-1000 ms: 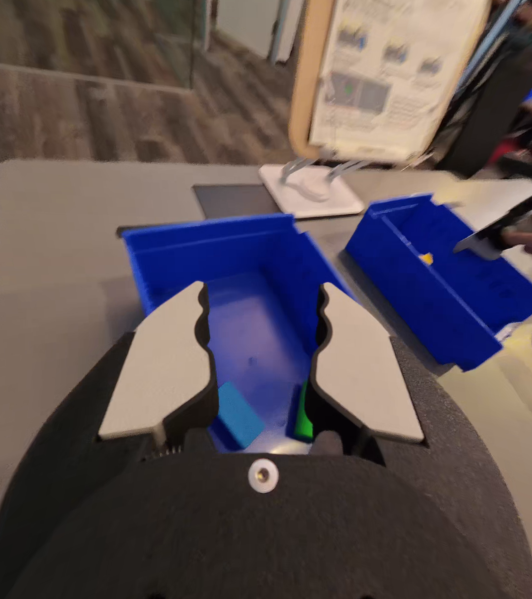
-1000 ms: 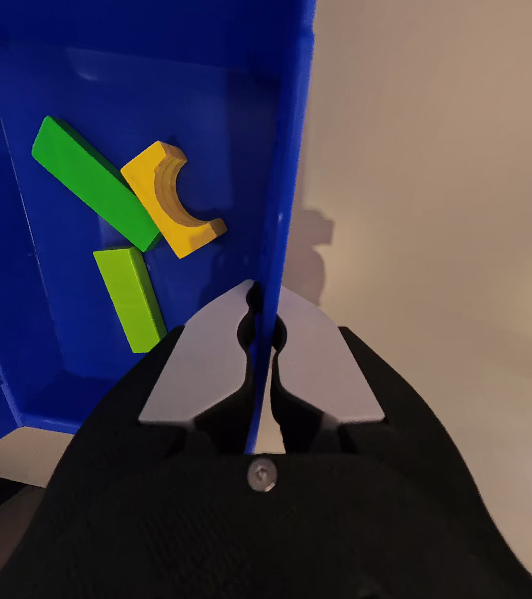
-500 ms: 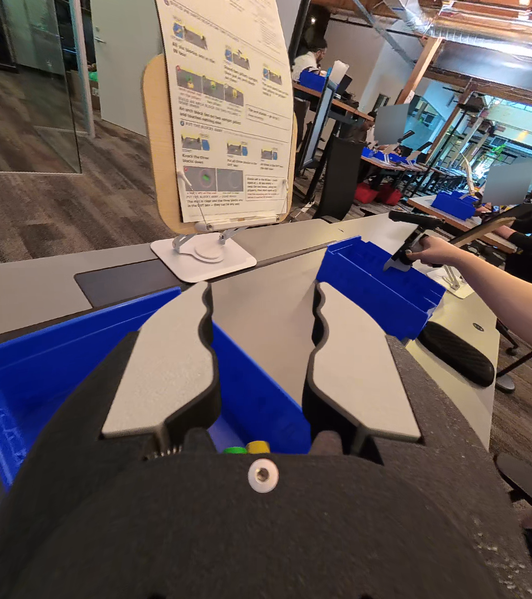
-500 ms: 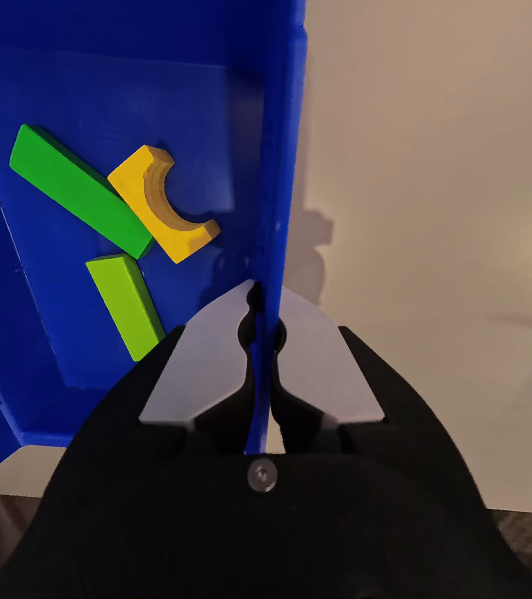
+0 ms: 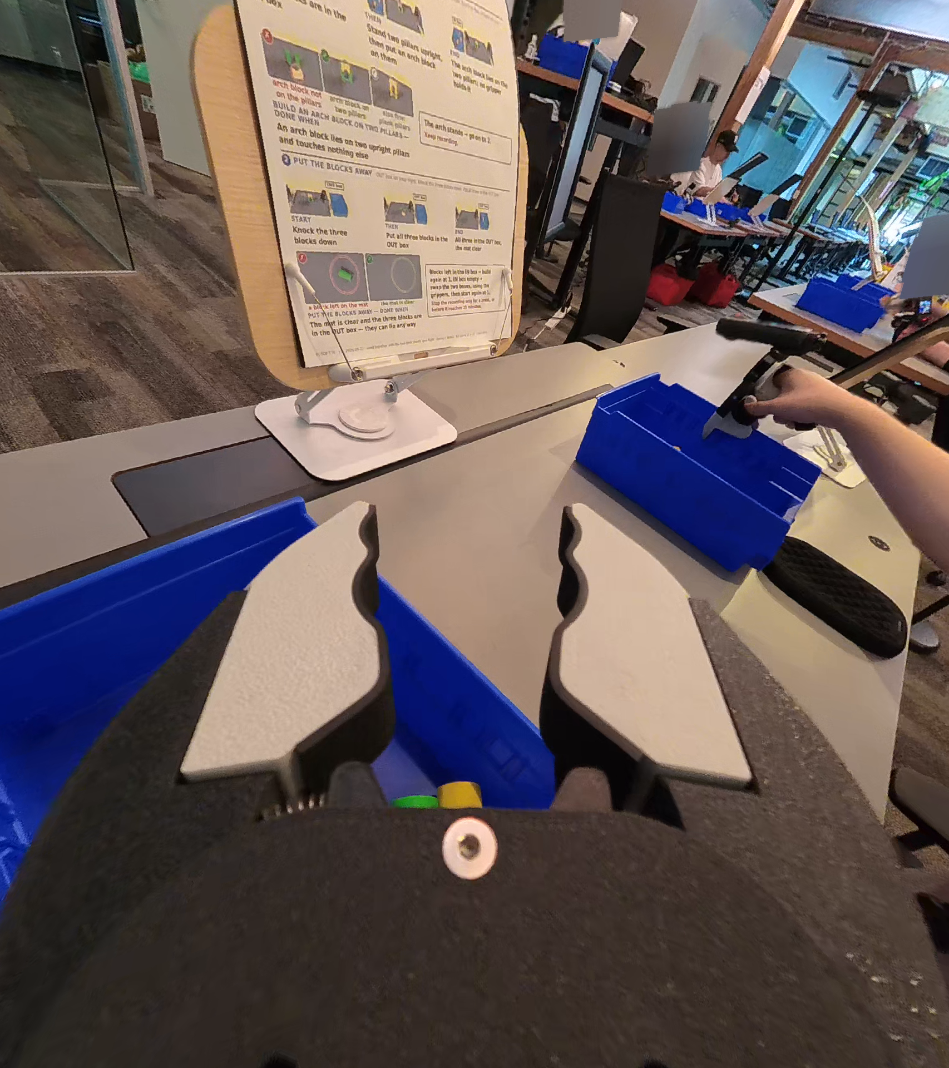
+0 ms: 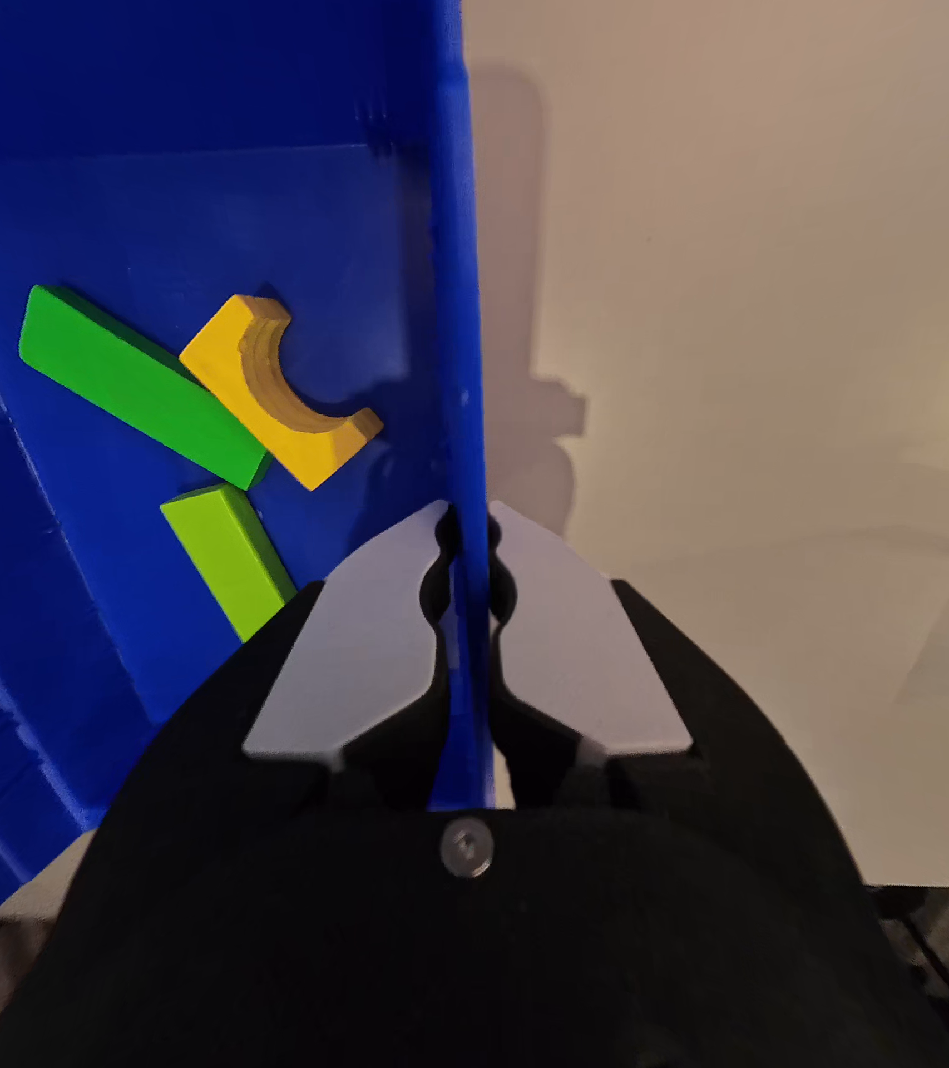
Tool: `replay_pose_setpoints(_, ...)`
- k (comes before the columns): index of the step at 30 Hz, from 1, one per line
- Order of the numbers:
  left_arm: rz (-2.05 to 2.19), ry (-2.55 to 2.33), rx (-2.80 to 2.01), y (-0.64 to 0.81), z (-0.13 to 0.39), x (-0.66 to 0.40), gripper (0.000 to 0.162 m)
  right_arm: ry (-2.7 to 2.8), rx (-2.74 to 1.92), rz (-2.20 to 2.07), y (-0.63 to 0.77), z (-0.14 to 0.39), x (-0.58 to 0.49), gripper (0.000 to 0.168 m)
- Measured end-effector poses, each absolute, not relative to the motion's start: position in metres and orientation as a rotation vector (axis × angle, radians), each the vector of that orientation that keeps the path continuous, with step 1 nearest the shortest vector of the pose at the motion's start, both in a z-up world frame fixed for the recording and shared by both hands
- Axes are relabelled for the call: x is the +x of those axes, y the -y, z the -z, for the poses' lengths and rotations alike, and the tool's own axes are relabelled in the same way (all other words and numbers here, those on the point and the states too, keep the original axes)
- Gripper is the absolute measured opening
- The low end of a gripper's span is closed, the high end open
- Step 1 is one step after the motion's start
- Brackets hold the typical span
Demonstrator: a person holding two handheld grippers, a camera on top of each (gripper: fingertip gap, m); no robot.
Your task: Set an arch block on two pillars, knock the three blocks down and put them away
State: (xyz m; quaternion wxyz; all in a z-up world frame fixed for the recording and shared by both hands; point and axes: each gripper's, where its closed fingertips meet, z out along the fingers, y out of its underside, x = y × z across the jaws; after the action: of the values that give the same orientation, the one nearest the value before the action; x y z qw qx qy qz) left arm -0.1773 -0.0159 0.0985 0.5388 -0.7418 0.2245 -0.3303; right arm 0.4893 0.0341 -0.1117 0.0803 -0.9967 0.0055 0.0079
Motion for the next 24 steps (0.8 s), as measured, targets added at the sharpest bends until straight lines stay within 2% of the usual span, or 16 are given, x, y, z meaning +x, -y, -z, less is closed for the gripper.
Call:
replay_pose_setpoints(2,0.763,-0.554,-1.76,0.021,-0.101,-0.177,0.062,0.027,-2.863,0.114,-0.043,0.093,0.496,0.022)
replay_pose_setpoints(3,0.729,-0.562,-1.75,0.024,-0.104,-0.178,0.061,0.042,-2.762,0.182,-0.049,0.076,0.497,0.022)
replay_pose_setpoints(5,0.584,-0.578,-1.684,0.028,-0.121,-0.182,0.053,0.05,-2.477,0.314,-0.06,0.025,0.498,0.019)
replay_pose_setpoints(8,0.41,-0.635,-1.567,0.046,-0.139,-0.176,0.051,0.12,-2.016,0.294,-0.057,-0.059,0.467,0.02)
replay_pose_setpoints(10,0.301,-0.677,-1.507,0.055,-0.142,-0.17,0.046,0.232,-1.762,0.215,-0.048,-0.095,0.432,0.039)
replay_pose_setpoints(11,0.248,-0.7,-1.494,0.056,-0.142,-0.167,0.044,0.293,-1.661,0.175,-0.044,-0.108,0.415,0.042)
replay_pose_setpoints(19,0.125,-0.949,-1.761,0.048,-0.103,-0.133,0.039,0.57,-1.699,-0.267,-0.039,-0.107,0.321,0.051)
replay_pose_setpoints(24,0.02,-1.088,-2.226,0.052,-0.011,-0.159,0.037,0.584,-1.651,-0.352,-0.044,-0.11,0.317,0.051)
